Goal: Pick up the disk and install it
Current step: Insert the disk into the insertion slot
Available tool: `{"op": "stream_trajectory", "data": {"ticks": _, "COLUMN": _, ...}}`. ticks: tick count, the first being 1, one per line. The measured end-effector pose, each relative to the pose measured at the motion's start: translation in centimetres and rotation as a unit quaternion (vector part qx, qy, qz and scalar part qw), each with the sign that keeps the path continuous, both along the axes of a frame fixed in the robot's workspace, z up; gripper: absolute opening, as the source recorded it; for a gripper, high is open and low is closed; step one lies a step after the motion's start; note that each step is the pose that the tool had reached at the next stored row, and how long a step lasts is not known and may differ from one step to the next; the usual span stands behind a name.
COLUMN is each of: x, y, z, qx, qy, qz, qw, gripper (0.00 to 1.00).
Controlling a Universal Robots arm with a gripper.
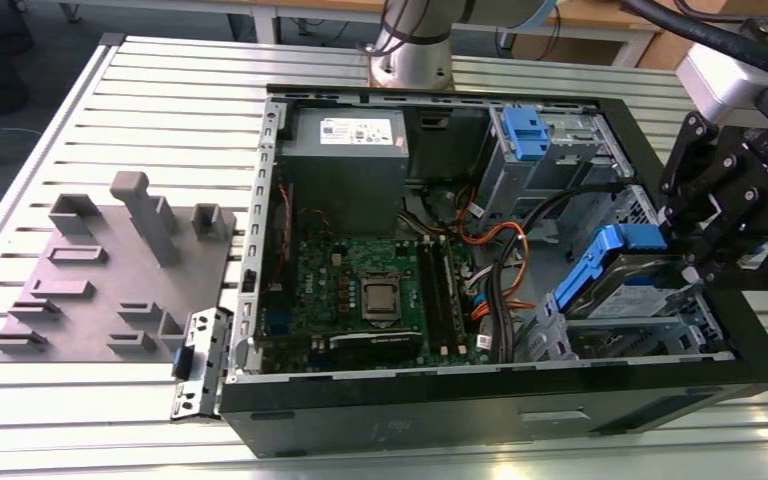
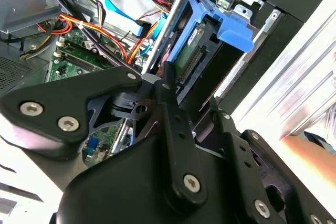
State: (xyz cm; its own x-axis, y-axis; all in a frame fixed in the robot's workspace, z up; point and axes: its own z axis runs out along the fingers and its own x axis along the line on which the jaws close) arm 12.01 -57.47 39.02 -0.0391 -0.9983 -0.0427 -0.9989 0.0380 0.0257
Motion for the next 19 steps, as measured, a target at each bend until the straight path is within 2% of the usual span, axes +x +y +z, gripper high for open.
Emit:
{"op": "stream_trajectory", "data": {"ticks": 3, "x": 0.0, "y": 0.0, "z": 0.01, "qx": -0.0001, "qy": 0.0, "qz": 0.0, "qw": 1.0, "gripper": 0.35}}
{"op": "stream_trajectory", "data": {"ticks": 8, "x": -0.01, "y": 0.0, "z": -0.65, "qx": -0.0004, "qy": 0.0002, "qz": 0.0, "qw": 1.0, "gripper": 0.35}}
{"op": "stream_trajectory", "data": {"ticks": 16, "x": 0.0, "y": 0.0, "z": -0.71, "qx": 0.0003, "qy": 0.0001, "qz": 0.0, "qw": 1.0, "gripper": 0.35}}
{"op": "stream_trajectory", "data": {"ticks": 18, "x": 0.0, "y": -0.01, "z": -0.71, "qx": 0.0001, "qy": 0.0002, "qz": 0.0, "qw": 1.0, "gripper": 0.36}}
{"op": "stream_trajectory", "data": {"ticks": 19, "x": 0.0, "y": -0.01, "z": -0.69, "qx": 0.0, "qy": 0.0003, "qz": 0.0, "qw": 1.0, "gripper": 0.42}}
